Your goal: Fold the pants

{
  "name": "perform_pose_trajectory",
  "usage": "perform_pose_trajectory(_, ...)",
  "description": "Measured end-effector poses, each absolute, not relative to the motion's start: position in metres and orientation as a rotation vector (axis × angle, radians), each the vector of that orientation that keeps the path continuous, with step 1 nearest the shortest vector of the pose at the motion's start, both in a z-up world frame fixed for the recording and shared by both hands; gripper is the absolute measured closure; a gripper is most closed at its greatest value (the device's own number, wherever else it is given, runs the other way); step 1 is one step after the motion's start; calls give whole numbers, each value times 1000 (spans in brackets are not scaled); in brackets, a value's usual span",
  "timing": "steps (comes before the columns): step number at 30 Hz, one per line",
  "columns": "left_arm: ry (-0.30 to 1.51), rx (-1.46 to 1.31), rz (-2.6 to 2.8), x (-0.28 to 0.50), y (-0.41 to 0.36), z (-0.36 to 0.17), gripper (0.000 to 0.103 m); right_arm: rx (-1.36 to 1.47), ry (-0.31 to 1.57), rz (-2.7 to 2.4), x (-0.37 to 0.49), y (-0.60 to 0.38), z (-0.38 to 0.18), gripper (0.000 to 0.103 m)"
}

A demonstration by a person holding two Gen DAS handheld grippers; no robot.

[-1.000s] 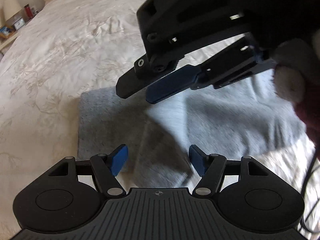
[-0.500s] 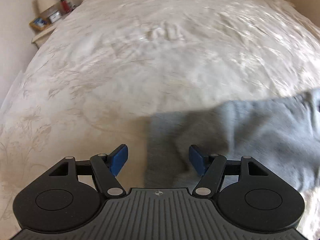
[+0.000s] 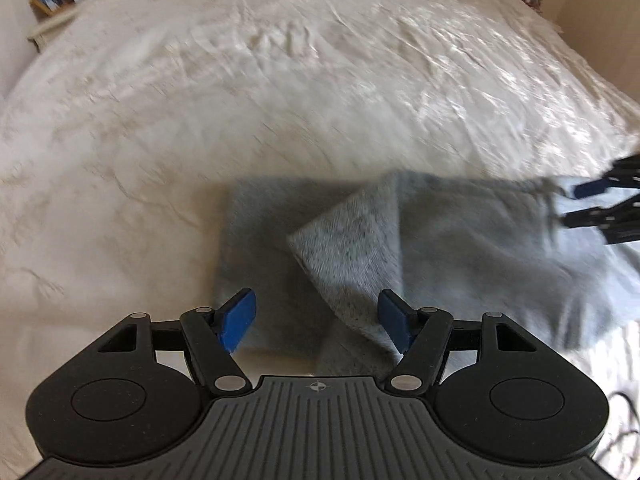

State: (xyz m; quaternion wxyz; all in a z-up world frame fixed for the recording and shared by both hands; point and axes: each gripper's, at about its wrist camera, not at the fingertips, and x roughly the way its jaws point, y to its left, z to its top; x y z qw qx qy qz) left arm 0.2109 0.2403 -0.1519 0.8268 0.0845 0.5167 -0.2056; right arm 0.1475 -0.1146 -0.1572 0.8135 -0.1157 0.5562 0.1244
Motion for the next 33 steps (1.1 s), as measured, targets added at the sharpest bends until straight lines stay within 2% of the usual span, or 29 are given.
perform_pose_trajectory(6,1113,121,-517,207,239,-152,37,-383,1201,398,150,-99,-168,49)
perform_pose_trajectory(15,1144,-50,-588,219,238,-155,36,-318,1224,404,152,-101,-172,53)
perform_pose_trajectory(17,1169,-80,-558,226,237,-163,36,-312,1225,402,152,-102,-174,58)
perform_pose_trajectory(18,1179,-95,-546,230,237,-166,38,-311,1226,403,152,-102,-174,69)
perform_pose_trajectory(19,1181,-108,-542,234,236,-169,39,-317,1227,395,153,-102,-174,88)
perform_pose_trajectory(20,1172,-109,-535,235,235,-169,50,-333,1228,379,153,-102,-174,96)
perform_pose_trajectory(21,1161,-102,-523,237,234,-168,65,-325,1225,382,153,-103,-174,97)
perform_pose_trajectory(23,1139,-64,-500,238,230,-163,79,-308,1210,370,150,-105,-168,98)
perform_pose_trajectory(33,1063,-35,-460,247,259,-112,81,-324,1065,313,121,-107,-107,99)
